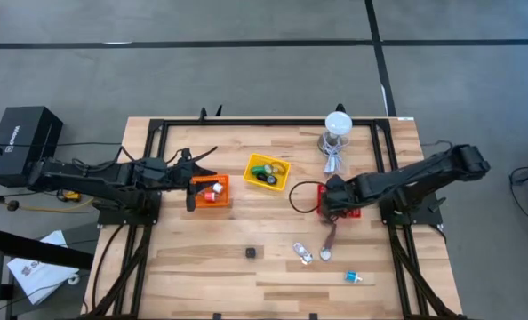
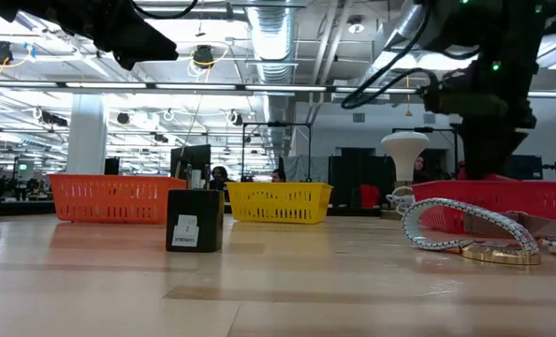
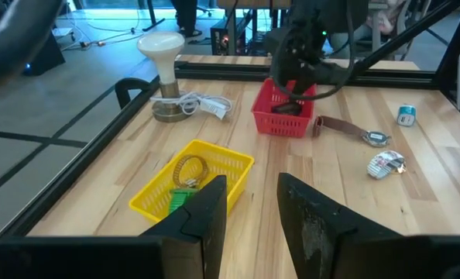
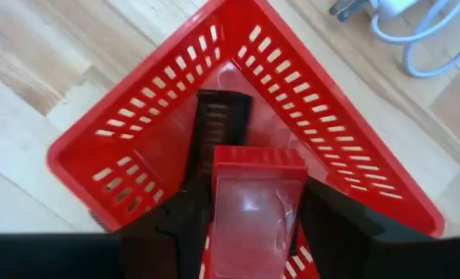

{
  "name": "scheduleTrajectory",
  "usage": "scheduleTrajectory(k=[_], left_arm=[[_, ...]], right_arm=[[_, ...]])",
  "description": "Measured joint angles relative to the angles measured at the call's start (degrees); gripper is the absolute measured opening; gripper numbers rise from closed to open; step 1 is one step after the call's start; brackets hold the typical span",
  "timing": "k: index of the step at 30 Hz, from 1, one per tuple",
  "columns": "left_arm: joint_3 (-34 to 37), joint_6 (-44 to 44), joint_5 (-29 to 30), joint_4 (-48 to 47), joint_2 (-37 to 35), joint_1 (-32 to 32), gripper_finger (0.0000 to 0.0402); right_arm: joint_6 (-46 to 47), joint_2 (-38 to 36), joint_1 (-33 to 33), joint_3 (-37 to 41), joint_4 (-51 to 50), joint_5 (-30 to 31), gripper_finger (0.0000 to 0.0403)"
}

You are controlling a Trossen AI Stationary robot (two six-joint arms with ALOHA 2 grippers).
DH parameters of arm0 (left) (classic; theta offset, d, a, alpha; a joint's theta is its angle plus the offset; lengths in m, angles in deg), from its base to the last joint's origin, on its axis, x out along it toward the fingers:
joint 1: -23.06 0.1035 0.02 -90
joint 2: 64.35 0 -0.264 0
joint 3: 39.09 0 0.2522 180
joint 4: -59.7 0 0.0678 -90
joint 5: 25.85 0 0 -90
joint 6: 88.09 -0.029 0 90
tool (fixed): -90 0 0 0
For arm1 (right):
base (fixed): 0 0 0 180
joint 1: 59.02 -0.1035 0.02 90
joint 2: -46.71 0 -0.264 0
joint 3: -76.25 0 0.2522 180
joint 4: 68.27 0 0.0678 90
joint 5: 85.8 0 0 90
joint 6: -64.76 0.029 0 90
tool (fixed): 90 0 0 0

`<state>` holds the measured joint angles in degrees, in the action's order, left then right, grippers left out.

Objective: Pick & Place Office items
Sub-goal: Put the red digital clock into the red bin, then put the black charging adapter into the orange bin

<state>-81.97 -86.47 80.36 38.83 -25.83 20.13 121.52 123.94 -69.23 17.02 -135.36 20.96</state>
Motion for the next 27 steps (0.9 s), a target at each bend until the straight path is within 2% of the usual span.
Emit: scheduleTrajectory(k=[8, 14, 17, 23, 27], left_arm=[[0.00, 0.39, 0.00, 0.34, 0.00, 0.01, 0.0110], [0.00, 0.39, 0.00, 0.62, 0.12, 0.01, 0.0110], [0.00, 0.39, 0.00, 0.91, 0.63, 0.01, 0.0110], [0.04, 2.82, -0.11, 1.50, 3.41, 0.01, 0.0110], [0.02, 3.82, -4.14, 3.65, 6.41, -0.07, 0.0110]], right_arm=[[-0.40, 4.06, 2.18, 0.00, -0.19, -0.71, 0.0238], [-1.26, 4.42, 3.17, -1.12, -0.73, -6.43, 0.0244], [-1.64, 3.19, 3.36, -2.69, -1.81, -6.89, 0.0244], [-8.41, -1.15, 1.29, -6.31, -3.62, -2.07, 0.0244], [-24.45, -5.79, -2.95, -6.48, -0.63, 3.65, 0.0244]])
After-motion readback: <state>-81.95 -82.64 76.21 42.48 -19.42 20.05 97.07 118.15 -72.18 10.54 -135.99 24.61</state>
